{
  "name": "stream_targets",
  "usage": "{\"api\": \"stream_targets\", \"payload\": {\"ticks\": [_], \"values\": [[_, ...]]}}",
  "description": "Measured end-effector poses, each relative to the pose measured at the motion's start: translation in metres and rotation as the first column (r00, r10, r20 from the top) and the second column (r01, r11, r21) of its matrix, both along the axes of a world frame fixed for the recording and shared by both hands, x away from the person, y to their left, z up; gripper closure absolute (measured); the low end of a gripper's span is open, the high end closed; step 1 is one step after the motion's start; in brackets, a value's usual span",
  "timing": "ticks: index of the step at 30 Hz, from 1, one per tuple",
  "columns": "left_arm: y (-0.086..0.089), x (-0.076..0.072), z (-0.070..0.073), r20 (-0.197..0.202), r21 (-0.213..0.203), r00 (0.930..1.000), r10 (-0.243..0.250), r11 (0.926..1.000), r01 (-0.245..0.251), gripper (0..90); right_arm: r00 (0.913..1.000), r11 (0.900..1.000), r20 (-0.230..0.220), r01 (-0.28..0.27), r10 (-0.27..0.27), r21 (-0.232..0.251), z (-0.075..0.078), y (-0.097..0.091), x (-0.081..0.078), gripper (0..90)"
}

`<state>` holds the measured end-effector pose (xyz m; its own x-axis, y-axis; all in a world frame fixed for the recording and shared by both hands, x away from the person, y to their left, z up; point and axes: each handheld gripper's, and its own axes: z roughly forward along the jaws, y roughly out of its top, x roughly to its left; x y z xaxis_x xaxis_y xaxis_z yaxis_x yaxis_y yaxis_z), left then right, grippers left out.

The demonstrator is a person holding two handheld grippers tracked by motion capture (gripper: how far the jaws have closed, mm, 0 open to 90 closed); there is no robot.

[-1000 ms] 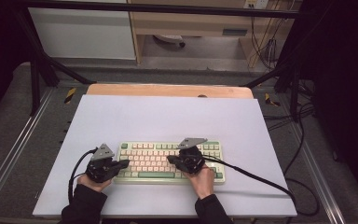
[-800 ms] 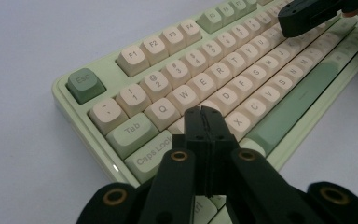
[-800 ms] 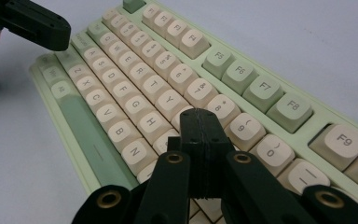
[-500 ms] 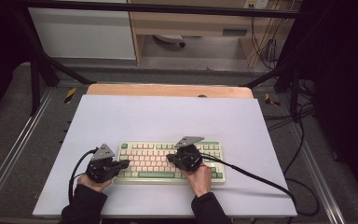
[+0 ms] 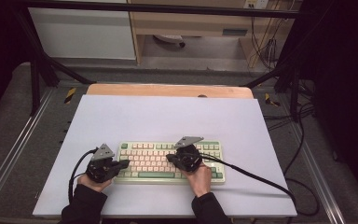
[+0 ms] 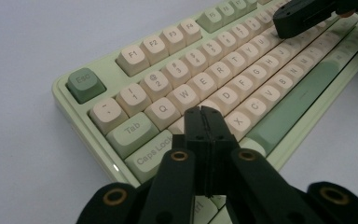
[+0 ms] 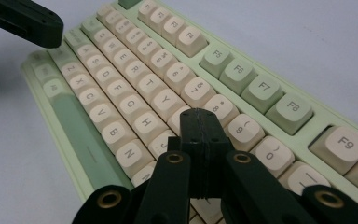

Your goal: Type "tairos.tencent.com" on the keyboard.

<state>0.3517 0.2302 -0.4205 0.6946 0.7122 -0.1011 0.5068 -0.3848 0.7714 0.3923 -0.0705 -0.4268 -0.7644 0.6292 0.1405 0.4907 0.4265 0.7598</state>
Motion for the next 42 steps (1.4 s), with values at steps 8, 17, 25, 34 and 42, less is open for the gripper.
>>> {"api": "stream_targets", "payload": {"ticks": [8,17,25,34,42], "values": [[0.001,0.000,0.001,0.003,-0.001,1.0000,0.000,1.0000,0.000,89.7,0.9998,0.9999,0.016,-0.013,0.014,-0.005,0.008,-0.004,-0.005,90.0],[0.000,-0.001,0.002,0.006,-0.001,1.0000,0.002,1.0000,-0.002,89.7,0.9992,0.9993,0.027,-0.031,0.031,-0.020,0.016,-0.009,-0.012,90.0],[-0.001,-0.001,0.003,0.008,-0.003,0.9999,0.006,1.0000,-0.006,89.7,0.9985,0.9989,0.036,-0.040,0.041,-0.026,0.020,-0.016,-0.018,90.0],[-0.011,0.001,0.007,0.020,0.000,0.9998,-0.003,1.0000,0.003,89.7,0.9992,0.9994,0.018,-0.035,0.035,-0.009,0.018,-0.032,-0.023,90.0],[-0.020,0.005,0.011,0.026,0.006,0.9996,-0.010,0.9999,0.010,89.7,0.9993,0.9995,0.019,-0.032,0.032,-0.007,0.017,-0.042,-0.028,90.0]]}}
